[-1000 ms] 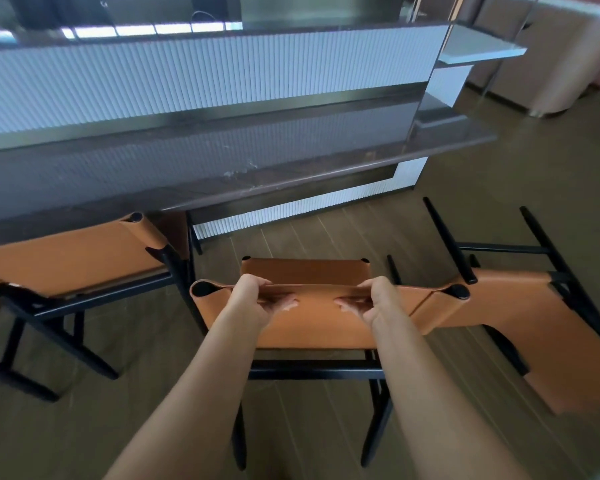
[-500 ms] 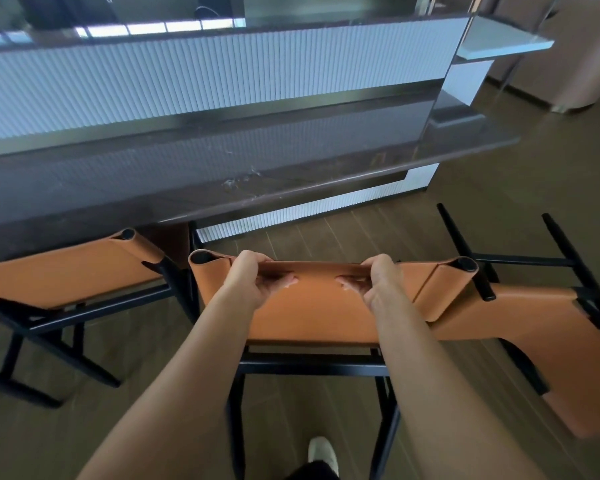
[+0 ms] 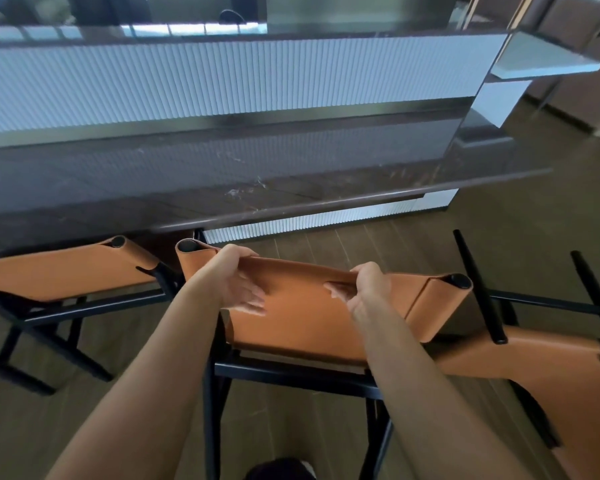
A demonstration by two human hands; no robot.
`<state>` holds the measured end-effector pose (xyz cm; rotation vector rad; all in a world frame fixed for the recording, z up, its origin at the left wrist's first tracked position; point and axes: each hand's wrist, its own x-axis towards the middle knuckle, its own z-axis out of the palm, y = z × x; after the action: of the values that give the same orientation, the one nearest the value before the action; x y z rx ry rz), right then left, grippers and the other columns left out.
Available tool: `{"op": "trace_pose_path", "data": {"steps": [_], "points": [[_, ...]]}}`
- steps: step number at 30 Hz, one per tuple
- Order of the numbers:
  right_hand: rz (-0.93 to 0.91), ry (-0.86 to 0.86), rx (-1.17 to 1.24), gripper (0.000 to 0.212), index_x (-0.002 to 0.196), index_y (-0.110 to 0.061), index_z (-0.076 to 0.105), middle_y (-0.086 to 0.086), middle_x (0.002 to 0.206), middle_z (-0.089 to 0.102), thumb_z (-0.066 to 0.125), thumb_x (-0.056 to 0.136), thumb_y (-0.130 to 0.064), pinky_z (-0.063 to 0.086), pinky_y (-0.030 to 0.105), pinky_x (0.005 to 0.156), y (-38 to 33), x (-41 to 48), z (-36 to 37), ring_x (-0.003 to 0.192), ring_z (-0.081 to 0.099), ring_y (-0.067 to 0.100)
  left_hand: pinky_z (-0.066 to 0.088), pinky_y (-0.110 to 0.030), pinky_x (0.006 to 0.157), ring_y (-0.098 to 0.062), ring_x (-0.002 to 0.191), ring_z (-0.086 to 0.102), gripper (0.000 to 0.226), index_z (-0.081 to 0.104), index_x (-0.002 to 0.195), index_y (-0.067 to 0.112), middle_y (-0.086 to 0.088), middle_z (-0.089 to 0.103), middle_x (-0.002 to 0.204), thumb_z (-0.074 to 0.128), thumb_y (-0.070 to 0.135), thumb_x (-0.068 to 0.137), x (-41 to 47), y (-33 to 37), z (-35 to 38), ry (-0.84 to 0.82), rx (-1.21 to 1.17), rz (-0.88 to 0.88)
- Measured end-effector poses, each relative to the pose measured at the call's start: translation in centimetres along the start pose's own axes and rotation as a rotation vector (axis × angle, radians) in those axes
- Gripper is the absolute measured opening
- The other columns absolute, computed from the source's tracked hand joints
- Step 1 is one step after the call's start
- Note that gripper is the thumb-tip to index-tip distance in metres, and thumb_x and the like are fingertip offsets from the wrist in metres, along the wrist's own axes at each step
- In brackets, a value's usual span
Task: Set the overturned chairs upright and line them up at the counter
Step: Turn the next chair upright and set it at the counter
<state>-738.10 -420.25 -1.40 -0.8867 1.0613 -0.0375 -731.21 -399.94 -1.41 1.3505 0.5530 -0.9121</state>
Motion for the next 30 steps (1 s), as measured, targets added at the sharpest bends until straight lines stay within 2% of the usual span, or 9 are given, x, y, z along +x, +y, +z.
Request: {"op": "trace_pose_path", "data": {"steps": [4,9,12,15,18,21,23,25,30], "points": [[0.008,0.002,-0.006,0.027,0.114,0.002,0.049,0.029,0.113,0.055,0.045,0.087,0.005,0.061,0.040,0.060,-0.7,0.7,0.5,0.094,0.065,0.044,0.056,-0.054,0.064,-0.047,0.079,0.070,0.027,0.054,0.108,0.000,-0.031,0.070,0.085,0.051,0.018,0.088,0.6,0.7,0.7,0.035,-0.099,0.047],[0.009,0.017,0.000,0.025,0.112,0.006,0.048,0.035,0.117,0.052,0.045,0.087,0.005,0.060,0.046,0.057,-1.7,1.4,1.3,0.095,0.064,0.051,0.059,-0.051,0.062,-0.044,0.077,0.071,0.011,0.049,0.098,0.001,-0.027,0.064,0.096,0.048,0.008,0.089,1.0,1.6,1.8,0.086,-0.246,0.105],[0.019,-0.003,0.033,0.019,0.105,0.008,0.048,0.035,0.114,0.053,0.045,0.087,0.006,0.060,0.044,0.054,-1.8,2.2,1.3,0.090,0.064,0.050,0.060,-0.048,0.061,-0.044,0.083,0.068,0.014,0.050,0.099,-0.002,-0.027,0.065,0.092,0.049,0.006,0.088,1.3,1.8,2.0,0.067,-0.280,0.103],[0.039,-0.017,0.069,0.015,0.100,0.008,0.050,0.032,0.105,0.055,0.046,0.085,0.007,0.058,0.043,0.046,-1.8,3.0,1.4,0.081,0.063,0.046,0.060,-0.048,0.059,-0.041,0.073,0.069,0.018,0.052,0.098,-0.008,-0.027,0.069,0.076,0.049,0.007,0.089,1.8,2.2,2.0,0.072,-0.268,0.068],[0.063,-0.026,0.077,0.021,0.105,0.009,0.051,0.030,0.100,0.058,0.046,0.085,0.006,0.058,0.041,0.044,-2.3,3.8,1.7,0.077,0.064,0.044,0.060,-0.044,0.056,-0.039,0.067,0.068,0.017,0.052,0.096,-0.007,-0.027,0.068,0.068,0.049,0.009,0.090,2.1,3.1,2.1,0.071,-0.253,0.052],[0.047,-0.039,0.065,0.013,0.097,0.006,0.052,0.023,0.086,0.058,0.048,0.085,0.005,0.060,0.041,0.050,-3.0,4.3,2.4,0.071,0.064,0.039,0.059,-0.041,0.050,-0.040,0.071,0.065,0.015,0.051,0.094,-0.005,-0.028,0.066,0.080,0.048,0.010,0.091,2.2,4.2,2.4,0.067,-0.247,0.059],[0.029,-0.038,0.056,0.006,0.089,0.004,0.051,0.019,0.079,0.056,0.048,0.085,0.004,0.060,0.040,0.050,-3.5,4.8,2.8,0.065,0.063,0.035,0.059,-0.043,0.058,-0.042,0.075,0.064,0.016,0.051,0.092,-0.005,-0.029,0.063,0.086,0.047,0.010,0.092,2.5,5.0,2.6,0.066,-0.239,0.064],[0.017,-0.048,0.058,0.007,0.090,0.003,0.050,0.018,0.080,0.056,0.047,0.084,0.004,0.060,0.039,0.048,-3.9,5.3,3.2,0.068,0.062,0.036,0.055,-0.047,0.065,-0.043,0.079,0.063,0.016,0.050,0.094,-0.006,-0.029,0.062,0.091,0.046,0.010,0.092,2.9,5.6,2.9,0.057,-0.243,0.065],[-0.005,-0.075,0.060,0.014,0.094,0.004,0.050,0.025,0.091,0.056,0.043,0.081,0.006,0.059,0.040,0.046,-4.7,6.0,4.0,0.080,0.063,0.045,0.055,-0.049,0.071,-0.044,0.082,0.064,0.014,0.051,0.095,-0.004,-0.026,0.061,0.094,0.046,0.009,0.092,3.9,6.9,3.2,0.063,-0.245,0.070]]}}
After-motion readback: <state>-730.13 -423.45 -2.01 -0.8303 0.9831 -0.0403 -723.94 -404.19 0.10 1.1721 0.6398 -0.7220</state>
